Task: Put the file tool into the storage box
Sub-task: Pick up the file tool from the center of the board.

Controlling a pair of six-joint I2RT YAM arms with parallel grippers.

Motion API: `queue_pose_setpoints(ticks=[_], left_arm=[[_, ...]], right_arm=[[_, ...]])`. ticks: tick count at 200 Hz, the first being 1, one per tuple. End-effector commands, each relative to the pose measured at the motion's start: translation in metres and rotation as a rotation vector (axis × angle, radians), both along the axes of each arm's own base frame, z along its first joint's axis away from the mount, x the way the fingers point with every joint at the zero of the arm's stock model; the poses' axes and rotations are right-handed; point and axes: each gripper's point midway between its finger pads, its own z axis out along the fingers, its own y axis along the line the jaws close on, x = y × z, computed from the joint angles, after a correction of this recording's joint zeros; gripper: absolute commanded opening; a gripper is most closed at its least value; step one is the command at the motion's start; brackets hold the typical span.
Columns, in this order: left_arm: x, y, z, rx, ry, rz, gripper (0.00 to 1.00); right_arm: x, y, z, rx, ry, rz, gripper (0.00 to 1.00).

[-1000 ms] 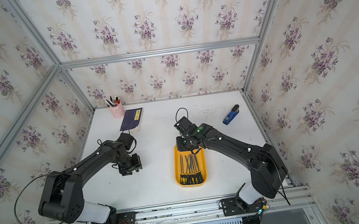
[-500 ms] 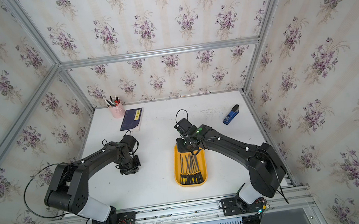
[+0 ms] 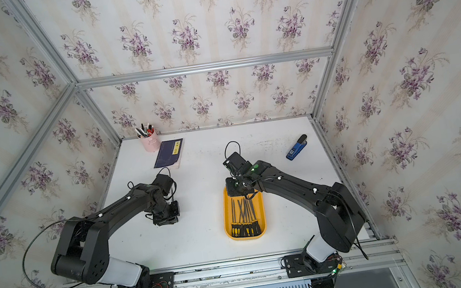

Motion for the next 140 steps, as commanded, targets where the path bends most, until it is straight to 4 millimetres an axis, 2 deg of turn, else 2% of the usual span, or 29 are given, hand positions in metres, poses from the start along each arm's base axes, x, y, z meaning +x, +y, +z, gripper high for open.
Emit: queue_pose_setpoints(ticks=[1,26,41,62,97,120,140], left_arm=[[-0.018,-0.007,0.009,-0.052,0.039,-0.068,0.0],[-0.025,-0.014,0.02,-0.098,0.043,-0.087,0.0],[-0.022,-0.022,0.037,-0.145,-0.008,-0.109,0.0],[-0.021,-0.049,0.062,-0.265,-0.043,-0.177,0.0],[-0.021,-0.094,0.106,-0.42,-0.109,-0.306,0.0],[-0.02,-0.108,0.119,-0.449,-0.125,-0.336,0.0],[-0.02,-0.118,0.124,-0.467,-0.122,-0.359,0.0]], right_arm=[[0.004,0.0,0.002,-0.001,-0.019,-0.005,0.21],[0.005,0.0,0.001,-0.001,-0.021,-0.009,0.21],[0.006,-0.001,0.0,0.0,-0.017,-0.023,0.21],[0.007,0.003,0.002,0.069,0.007,-0.049,0.22],[0.01,0.028,0.028,0.341,0.012,-0.086,0.32],[0.016,0.042,0.05,0.508,-0.003,-0.124,0.35],[0.02,0.049,0.057,0.549,-0.008,-0.127,0.36]])
